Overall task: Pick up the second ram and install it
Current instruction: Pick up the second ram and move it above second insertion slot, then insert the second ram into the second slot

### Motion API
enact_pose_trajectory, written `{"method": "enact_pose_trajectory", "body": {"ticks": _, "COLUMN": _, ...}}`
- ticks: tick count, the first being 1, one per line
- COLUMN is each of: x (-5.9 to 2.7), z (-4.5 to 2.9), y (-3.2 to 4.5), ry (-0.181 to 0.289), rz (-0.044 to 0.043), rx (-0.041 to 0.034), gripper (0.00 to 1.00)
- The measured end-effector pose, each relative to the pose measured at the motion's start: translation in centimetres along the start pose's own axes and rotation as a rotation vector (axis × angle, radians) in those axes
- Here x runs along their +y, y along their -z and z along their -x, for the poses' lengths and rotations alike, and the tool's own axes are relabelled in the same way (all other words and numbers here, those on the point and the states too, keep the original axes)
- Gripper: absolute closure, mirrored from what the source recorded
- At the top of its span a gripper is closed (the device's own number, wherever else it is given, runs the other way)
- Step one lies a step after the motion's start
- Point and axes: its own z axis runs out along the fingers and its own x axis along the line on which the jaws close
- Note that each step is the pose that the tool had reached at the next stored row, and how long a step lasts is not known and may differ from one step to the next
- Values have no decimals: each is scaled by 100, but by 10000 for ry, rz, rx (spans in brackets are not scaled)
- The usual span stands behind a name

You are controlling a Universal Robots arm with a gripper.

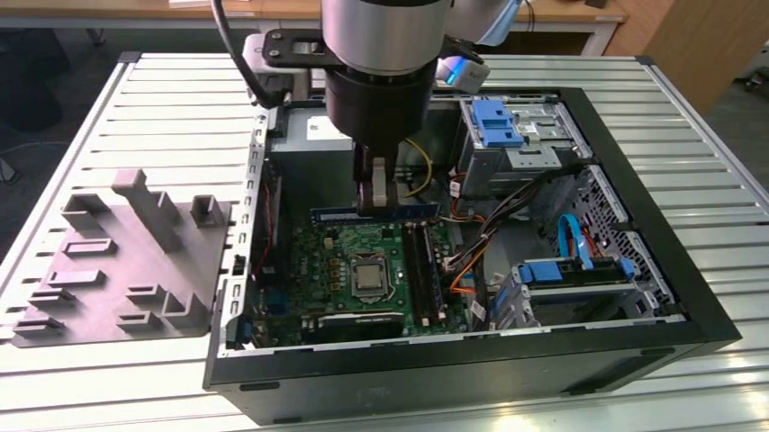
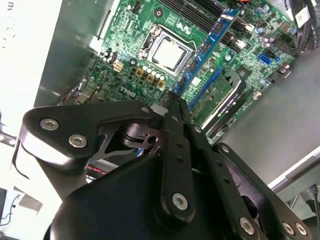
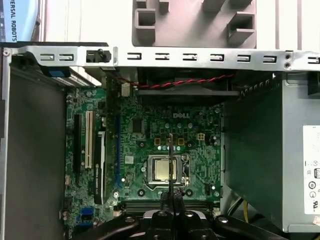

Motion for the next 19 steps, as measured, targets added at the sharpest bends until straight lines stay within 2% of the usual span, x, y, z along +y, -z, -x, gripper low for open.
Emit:
{"method": "enact_pose_trajectory", "body": {"ticks": 4, "x": -2, "z": -2, "y": -58, "ry": 2, "rz": 0, "rx": 0, "gripper": 88}}
{"method": "enact_pose_trajectory", "body": {"ticks": 19, "x": -2, "z": -2, "y": -71, "ry": -26, "rz": -1, "rx": -2, "gripper": 88}}
